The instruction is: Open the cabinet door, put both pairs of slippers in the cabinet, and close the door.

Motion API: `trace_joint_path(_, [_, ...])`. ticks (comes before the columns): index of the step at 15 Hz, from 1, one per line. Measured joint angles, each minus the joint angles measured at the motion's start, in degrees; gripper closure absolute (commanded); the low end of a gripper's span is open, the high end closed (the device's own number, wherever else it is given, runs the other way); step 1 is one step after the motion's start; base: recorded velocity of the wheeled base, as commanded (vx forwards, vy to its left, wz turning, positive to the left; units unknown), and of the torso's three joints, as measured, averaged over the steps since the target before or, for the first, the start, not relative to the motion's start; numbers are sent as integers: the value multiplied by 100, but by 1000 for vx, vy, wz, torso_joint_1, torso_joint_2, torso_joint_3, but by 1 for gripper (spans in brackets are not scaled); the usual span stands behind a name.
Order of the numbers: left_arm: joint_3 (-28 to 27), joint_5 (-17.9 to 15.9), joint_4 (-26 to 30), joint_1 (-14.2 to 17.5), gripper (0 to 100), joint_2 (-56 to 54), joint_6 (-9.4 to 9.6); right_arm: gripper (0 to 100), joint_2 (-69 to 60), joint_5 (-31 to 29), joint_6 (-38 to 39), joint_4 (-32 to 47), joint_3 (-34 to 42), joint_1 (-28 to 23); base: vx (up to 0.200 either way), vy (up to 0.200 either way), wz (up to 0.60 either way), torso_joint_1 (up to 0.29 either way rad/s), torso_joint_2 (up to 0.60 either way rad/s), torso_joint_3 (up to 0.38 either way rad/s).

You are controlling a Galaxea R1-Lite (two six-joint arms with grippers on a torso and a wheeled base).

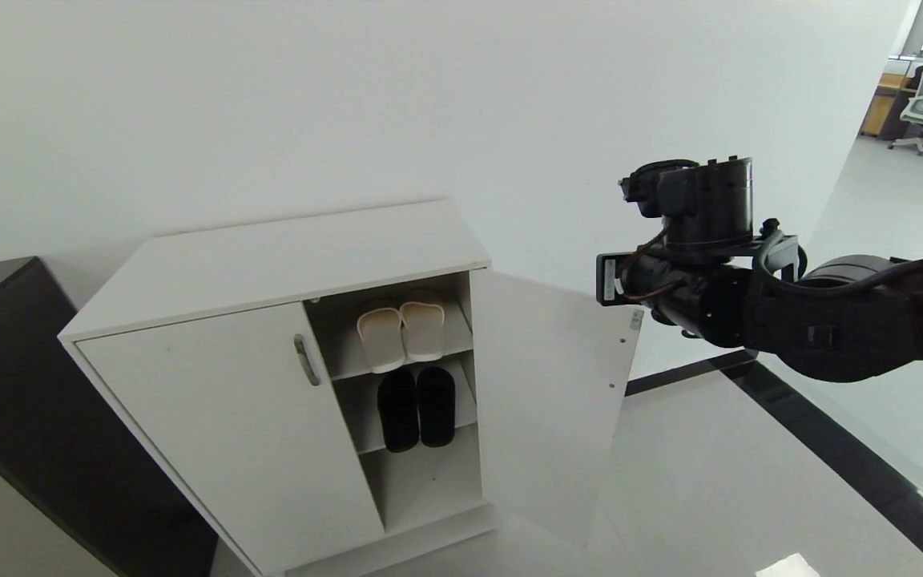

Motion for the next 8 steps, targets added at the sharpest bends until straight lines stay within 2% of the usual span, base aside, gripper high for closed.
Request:
trace_joint_path(6, [0,0,2,2,100,0,2,100,480,16,57,277,-684,-372,0,0,0,0,0,0])
trace_joint_path(8, [0,0,0,0,100,0,2,100,695,276,352,627,-1048,-529,0,0,0,0,0,0])
